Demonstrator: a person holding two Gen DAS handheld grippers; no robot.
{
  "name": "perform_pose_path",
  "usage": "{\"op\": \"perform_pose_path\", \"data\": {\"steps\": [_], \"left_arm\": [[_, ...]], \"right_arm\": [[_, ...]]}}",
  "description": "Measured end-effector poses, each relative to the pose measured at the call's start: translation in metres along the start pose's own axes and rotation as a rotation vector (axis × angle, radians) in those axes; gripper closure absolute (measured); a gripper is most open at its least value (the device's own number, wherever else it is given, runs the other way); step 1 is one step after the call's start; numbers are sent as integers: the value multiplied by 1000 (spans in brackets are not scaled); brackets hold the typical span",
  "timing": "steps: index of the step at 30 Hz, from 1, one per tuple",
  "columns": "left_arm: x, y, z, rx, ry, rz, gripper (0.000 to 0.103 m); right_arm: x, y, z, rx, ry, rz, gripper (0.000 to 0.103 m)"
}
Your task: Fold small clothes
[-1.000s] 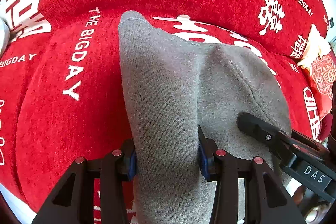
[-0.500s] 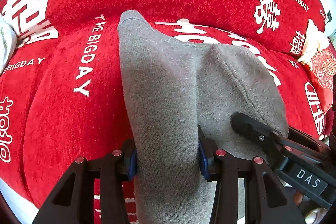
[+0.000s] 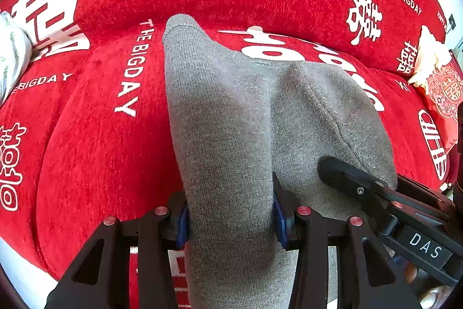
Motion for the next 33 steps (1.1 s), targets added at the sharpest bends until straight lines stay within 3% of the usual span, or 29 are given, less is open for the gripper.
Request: {"op": "perform_pose_path", "data": {"steps": [19, 33], "left_arm": [[-10, -28, 10, 70, -1, -9, 57], [-18, -43, 4, 85, 13, -8, 54]], "right_arm": [[-15, -30, 5, 74, -1, 67, 64], [5, -44, 1, 80, 28, 37, 63]]}}
Point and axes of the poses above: each gripper's, at about its wrist camera, not at the fingertips, and z roughly against the way its jaws point, x to its right, y to its top, the point moved 9 cm from there along -z, roughly the way its jaws point, and after that the axes turned 5 degrees about y, right-handed, at the moved point
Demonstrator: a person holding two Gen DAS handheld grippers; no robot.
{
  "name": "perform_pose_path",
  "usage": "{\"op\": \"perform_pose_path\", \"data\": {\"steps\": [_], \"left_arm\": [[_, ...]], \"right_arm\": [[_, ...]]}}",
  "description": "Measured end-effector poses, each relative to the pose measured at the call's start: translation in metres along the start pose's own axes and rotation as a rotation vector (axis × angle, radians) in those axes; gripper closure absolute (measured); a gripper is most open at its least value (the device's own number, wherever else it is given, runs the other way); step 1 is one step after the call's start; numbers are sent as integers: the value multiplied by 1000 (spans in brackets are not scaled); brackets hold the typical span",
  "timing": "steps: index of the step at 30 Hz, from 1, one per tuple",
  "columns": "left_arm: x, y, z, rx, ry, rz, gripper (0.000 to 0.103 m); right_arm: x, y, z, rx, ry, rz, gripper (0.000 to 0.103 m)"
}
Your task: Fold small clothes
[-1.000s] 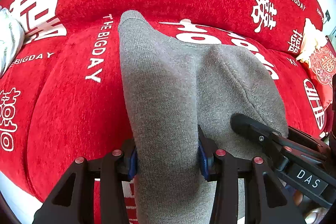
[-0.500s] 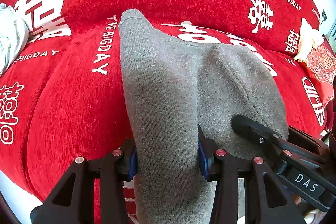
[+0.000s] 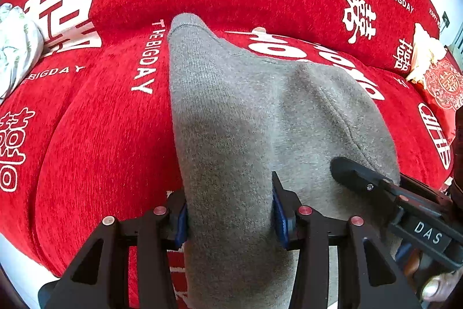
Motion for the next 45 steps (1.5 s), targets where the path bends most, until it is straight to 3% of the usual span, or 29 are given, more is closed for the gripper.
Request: {"op": "perform_pose_path", "data": {"steps": [10, 15, 19, 22, 26, 28, 32, 35, 39, 45], "left_arm": [[-4, -5, -2, 33, 18, -10, 44], [-9, -6, 0, 42, 49, -12, 33], [-16, -2, 23, 109, 81, -1, 33], [-24, 2, 29, 128, 83, 41, 33], [-33, -2, 8, 66, 116, 76, 33], [-36, -2, 4, 61, 103, 92, 27], [-38, -4, 2, 54, 99, 81, 25], [-39, -6, 11, 65, 113, 87, 25], [-36, -16, 27, 102, 132, 70, 25], [-36, -35, 32, 113, 158, 50, 25]], "right_arm": [[15, -6, -9, -10, 46, -41, 58], [29, -9, -10, -25, 55, -86, 39], [20, 1, 21, 79, -12, -15, 37], [-13, 14, 38, 137, 35, 111, 37], [-33, 16, 12, 42, 126, 146, 37], [-14, 16, -12, -21, 67, 89, 38], [-10, 22, -15, -15, 73, 76, 40], [-23, 12, 3, 10, 29, 146, 37], [-43, -19, 29, 39, 49, 261, 37], [-31, -52, 28, 38, 19, 281, 34]]}}
Point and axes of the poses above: each gripper's, at about its wrist camera, not at the fingertips, and z roughly against the way its jaws point, x to its right, y to its top, the point moved 9 cm from there along -z, roughly the way its jaws point, and after that the axes turned 5 degrees about y, right-handed, at the moved point
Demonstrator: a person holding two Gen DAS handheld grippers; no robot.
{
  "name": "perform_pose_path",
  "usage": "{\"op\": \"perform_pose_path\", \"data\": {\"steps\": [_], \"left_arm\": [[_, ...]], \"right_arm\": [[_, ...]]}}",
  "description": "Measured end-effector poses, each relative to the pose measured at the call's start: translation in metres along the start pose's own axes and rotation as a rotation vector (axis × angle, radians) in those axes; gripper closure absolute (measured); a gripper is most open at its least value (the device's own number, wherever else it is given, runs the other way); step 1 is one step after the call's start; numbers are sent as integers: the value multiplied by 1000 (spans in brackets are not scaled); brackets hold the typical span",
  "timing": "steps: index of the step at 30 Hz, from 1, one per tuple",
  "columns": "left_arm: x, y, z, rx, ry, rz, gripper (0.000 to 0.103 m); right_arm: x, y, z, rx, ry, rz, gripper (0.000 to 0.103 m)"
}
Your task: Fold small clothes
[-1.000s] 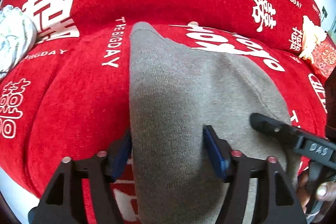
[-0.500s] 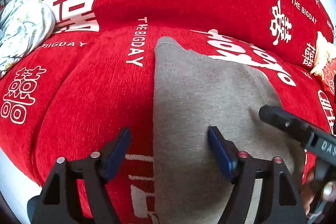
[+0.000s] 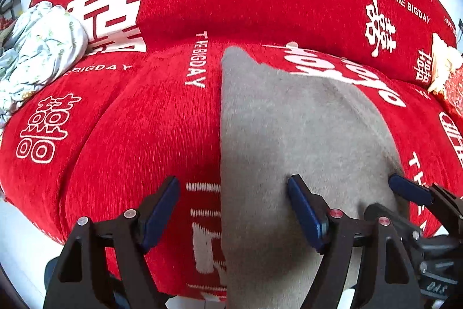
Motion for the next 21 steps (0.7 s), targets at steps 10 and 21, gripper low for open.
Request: {"op": "perform_pose_path", "data": {"steps": [10, 21], "left_arm": [[-1, -18, 11, 33, 25, -26, 25], [-3, -48, 26, 6, 37, -62, 25]], "right_arm": [[-2, -30, 10, -5, -40, 0, 34], [-8, -56, 18, -69, -94, -35, 23]]}}
Point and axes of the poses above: each gripper's, at about its wrist camera, not at the fingertips, and z roughly against the way its jaws point, x to its right, y to its top, the point moved 9 cm from there along -z, roughly the way its jaws point, and after that the axes turned 5 degrees about y, right-handed, at the moved point
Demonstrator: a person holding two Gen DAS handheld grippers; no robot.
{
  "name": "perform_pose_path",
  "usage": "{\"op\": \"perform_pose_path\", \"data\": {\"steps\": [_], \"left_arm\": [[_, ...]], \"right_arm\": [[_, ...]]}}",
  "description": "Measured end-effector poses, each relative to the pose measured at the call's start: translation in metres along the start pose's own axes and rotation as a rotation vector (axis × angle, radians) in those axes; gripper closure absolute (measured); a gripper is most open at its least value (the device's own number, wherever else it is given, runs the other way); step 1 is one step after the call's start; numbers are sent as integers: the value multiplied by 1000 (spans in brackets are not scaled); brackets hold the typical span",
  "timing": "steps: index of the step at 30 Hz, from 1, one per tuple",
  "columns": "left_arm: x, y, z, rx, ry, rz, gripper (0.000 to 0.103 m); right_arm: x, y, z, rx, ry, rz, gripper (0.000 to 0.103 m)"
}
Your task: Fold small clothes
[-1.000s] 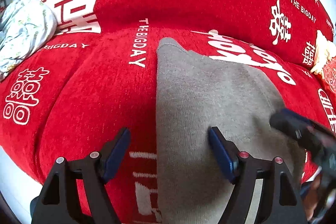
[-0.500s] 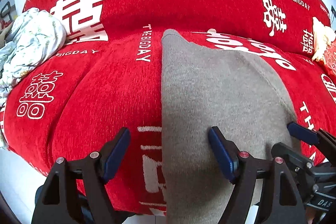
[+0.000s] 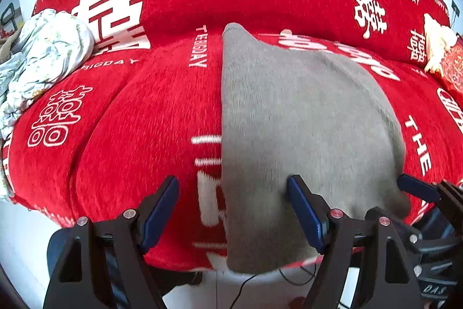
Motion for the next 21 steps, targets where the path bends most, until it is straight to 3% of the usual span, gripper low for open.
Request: {"op": "perform_pose_path", "data": {"steps": [3, 10, 11, 13, 15, 19, 21], "left_arm": [[-3, -4, 12, 37, 26, -9, 25], [-5, 2, 44, 134, 45, 2, 24], [-4, 2, 46, 136, 34, 1, 22], [0, 2, 55, 156, -1, 7, 0], [0, 3, 65, 199, 1, 16, 0], [-7, -1, 82, 282, 87, 50, 0], [-7, -6, 81, 242, 64, 58, 0]], "right_arm": [[8, -6, 11, -10, -62, -33, 22], [7, -4, 41, 97, -166, -23, 22], [4, -3, 44, 112, -174, -11, 22], [-1, -2, 49, 131, -186, 7, 22], [-5, -1, 53, 140, -198, 21, 22], [-8, -1, 55, 144, -207, 21, 22], [-8, -2, 58, 150, -212, 15, 22]]}}
Point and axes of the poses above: each gripper's, at about its wrist camera, not at the fingertips, and z roughly against the way its jaws point, x to its right, y to its top, the point moved 9 cm from there along -z, roughly the way its jaws point, and after that the axes turned 5 degrees about y, right-handed, at the moved point
